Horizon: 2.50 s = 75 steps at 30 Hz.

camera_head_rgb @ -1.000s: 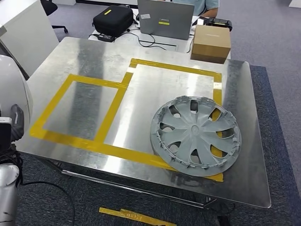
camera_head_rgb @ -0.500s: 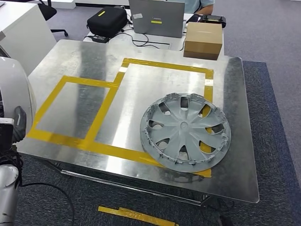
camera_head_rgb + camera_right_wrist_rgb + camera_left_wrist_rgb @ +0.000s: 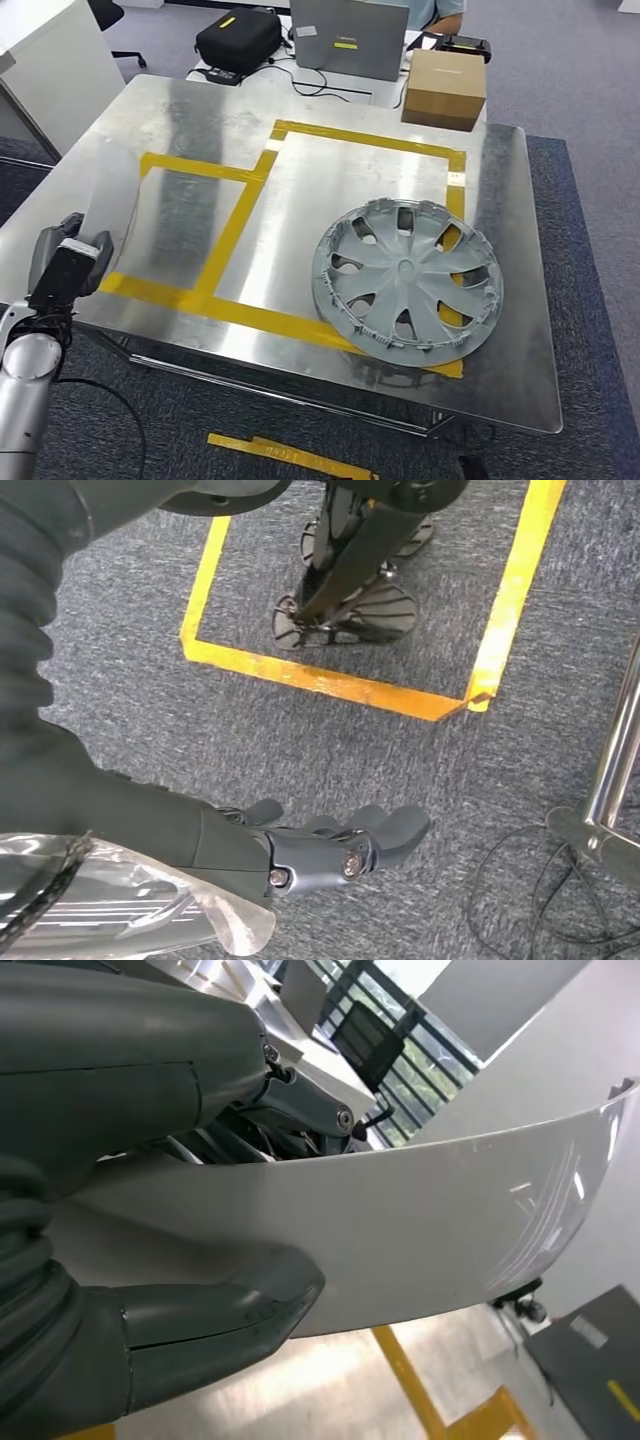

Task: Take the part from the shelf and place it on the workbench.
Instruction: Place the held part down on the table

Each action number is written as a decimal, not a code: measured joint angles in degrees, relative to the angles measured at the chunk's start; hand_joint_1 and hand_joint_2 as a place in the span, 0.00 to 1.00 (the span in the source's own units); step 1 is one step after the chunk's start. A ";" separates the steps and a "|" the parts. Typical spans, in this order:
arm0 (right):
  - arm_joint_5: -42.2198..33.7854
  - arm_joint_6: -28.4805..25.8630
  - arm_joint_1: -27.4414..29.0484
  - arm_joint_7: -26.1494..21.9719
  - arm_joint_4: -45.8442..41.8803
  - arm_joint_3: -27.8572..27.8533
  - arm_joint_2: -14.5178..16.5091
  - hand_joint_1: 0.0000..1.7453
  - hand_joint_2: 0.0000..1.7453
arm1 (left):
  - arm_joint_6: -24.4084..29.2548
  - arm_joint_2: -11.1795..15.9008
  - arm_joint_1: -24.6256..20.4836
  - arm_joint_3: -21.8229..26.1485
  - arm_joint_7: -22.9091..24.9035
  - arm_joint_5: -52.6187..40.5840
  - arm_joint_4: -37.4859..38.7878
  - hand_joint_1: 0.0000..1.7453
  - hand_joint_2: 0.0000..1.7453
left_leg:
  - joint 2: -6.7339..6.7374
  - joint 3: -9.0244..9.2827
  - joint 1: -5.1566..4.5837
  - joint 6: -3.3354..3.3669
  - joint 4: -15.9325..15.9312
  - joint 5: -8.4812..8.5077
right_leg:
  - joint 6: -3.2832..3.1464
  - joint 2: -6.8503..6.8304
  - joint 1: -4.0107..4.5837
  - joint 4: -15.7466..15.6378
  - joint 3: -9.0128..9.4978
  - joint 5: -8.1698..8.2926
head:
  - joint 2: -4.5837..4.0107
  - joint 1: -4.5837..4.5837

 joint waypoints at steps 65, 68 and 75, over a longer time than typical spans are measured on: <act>2.70 1.64 -1.95 1.48 0.03 1.14 -0.03 0.00 0.00 | 4.06 -8.95 -18.96 -12.74 3.08 -14.95 30.09 0.00 0.00 | -0.48 -2.64 -0.32 -0.78 2.63 0.06 | -0.24 -0.02 -0.26 -11.21 4.89 4.71 | 0.00 0.09; 2.53 1.44 -1.67 1.48 0.03 1.15 0.06 0.00 0.00 | 4.78 -9.59 -18.84 -12.71 4.14 -14.69 30.10 0.00 0.00 | -0.52 -2.90 -0.34 -1.49 2.86 0.06 | -1.03 0.03 -0.26 -11.71 5.06 4.63 | 0.00 0.08; 2.48 1.16 -1.45 1.46 0.03 1.14 0.17 0.00 0.00 | 4.89 -9.87 -18.50 -12.50 4.49 -14.52 30.11 0.00 0.00 | -0.51 -9.95 -0.06 -2.61 19.22 -7.25 | -2.35 0.01 -0.40 -11.90 5.19 4.83 | 0.00 -0.14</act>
